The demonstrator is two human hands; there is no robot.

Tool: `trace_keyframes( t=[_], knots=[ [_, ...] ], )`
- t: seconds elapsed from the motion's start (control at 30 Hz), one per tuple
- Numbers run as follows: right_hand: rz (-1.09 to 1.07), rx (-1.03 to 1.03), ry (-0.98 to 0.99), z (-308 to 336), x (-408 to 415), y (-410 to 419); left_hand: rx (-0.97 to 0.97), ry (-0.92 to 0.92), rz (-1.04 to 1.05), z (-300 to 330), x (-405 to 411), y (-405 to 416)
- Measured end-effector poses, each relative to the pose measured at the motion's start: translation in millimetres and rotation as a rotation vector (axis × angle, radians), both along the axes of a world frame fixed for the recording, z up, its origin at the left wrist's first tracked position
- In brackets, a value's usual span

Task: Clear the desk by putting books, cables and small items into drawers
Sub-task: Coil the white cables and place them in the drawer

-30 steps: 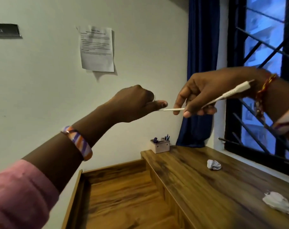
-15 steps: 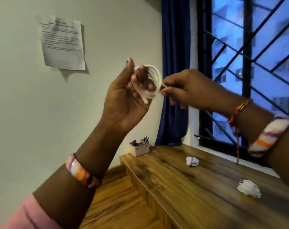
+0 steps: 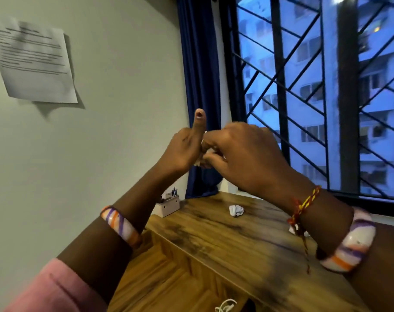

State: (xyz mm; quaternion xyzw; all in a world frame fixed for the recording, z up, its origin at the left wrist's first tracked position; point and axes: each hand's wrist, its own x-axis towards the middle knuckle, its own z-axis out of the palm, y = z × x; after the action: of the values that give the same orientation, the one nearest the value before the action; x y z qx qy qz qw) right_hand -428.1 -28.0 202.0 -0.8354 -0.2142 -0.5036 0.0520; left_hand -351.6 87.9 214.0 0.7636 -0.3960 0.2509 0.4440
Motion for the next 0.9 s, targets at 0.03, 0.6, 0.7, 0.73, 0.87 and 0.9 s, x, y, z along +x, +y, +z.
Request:
trace_keyframes(
  t=[0.03,0.6,0.7,0.73,0.87,0.9],
  knots=[
    [-0.004,0.003,-0.021,-1,-5,4,0.048,0.144,-0.086,3,-3,5],
    [0.477,0.271,-0.045,7,-50,80,-0.178,-0.005,-0.224,-14,-89,101],
    [0.613,0.327,0.022,6,-48,102,-0.074,-0.053,-0.112,-13,-100,136],
    [0.676,0.376,0.057,5,-46,111,-0.051,-0.035,-0.1,-13,-104,147],
    [0.886,0.57,0.18,6,-38,140,0.147,-0.043,0.077,-17,-117,175],
    [0.896,0.585,0.216,5,-35,147,0.184,-0.079,0.163,-18,-117,181]
  ],
)
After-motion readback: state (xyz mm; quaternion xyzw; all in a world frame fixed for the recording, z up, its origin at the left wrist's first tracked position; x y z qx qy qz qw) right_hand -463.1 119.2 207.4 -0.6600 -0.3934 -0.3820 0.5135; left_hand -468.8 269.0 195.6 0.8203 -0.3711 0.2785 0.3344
